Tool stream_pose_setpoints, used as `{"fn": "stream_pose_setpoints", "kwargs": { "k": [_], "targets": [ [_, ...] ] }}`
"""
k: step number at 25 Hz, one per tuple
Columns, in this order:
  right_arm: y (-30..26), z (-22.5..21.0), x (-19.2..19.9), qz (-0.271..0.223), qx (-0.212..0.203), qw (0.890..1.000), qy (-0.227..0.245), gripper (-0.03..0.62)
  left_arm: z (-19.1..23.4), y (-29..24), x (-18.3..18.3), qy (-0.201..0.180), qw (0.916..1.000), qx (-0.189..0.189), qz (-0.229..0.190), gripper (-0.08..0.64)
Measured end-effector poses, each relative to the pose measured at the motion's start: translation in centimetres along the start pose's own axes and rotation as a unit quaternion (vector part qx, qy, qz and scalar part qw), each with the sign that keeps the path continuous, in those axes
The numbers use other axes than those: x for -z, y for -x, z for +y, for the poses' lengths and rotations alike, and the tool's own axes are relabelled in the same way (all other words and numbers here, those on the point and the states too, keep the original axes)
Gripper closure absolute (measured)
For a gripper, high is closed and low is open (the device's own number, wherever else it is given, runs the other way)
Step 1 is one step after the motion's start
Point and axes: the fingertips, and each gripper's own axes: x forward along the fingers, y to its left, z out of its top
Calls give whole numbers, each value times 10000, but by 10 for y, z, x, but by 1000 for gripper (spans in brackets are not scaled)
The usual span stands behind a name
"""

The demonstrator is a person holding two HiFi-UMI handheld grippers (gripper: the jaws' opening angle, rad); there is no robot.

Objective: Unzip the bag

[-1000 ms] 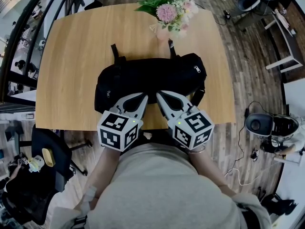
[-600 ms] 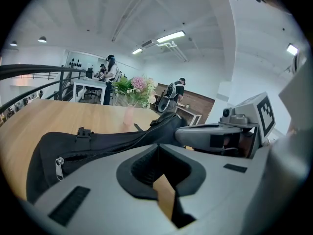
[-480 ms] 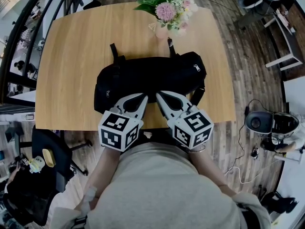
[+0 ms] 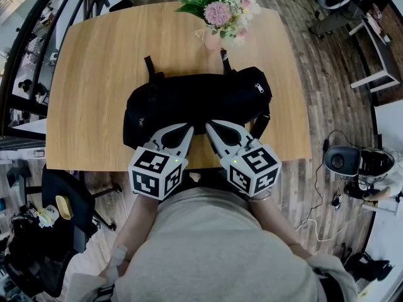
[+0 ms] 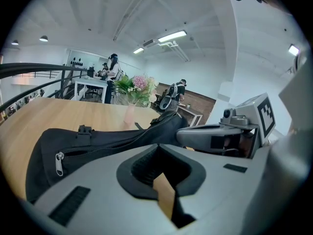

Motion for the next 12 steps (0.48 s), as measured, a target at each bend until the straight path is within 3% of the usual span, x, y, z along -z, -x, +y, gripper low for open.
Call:
{"fn": "stream_pose_setpoints", "kwargs": {
  "k": [12],
  "targets": [
    [0,6,3,70,-91,9999,41,588,-3,2,1,-109,9999,47,51,537]
  ]
}}
